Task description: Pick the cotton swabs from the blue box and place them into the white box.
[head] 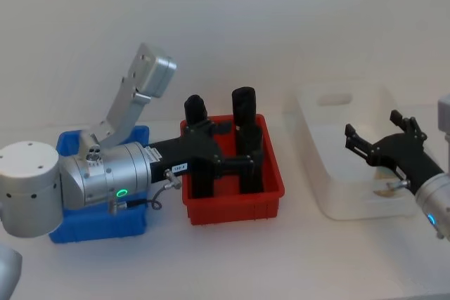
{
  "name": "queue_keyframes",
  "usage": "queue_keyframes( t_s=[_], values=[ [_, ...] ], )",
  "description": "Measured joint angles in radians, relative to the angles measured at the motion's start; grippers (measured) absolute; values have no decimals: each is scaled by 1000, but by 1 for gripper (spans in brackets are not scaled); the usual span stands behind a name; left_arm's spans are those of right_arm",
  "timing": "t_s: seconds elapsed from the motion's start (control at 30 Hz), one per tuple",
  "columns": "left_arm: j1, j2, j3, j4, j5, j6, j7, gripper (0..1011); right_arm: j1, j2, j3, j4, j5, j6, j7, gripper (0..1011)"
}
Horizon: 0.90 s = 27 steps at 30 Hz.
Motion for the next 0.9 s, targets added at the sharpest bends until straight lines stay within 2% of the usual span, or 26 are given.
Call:
queue_keyframes(
  t_s=[0.6,0.9],
  values=[
    [90,4,32,-35,55,-136,239,1004,-173,19,-21,-207,22,26,-40,1001],
    [136,6,49,-52,82,-204,359,1004,-234,25,-29,-280,30,35,-55,1002]
  ],
)
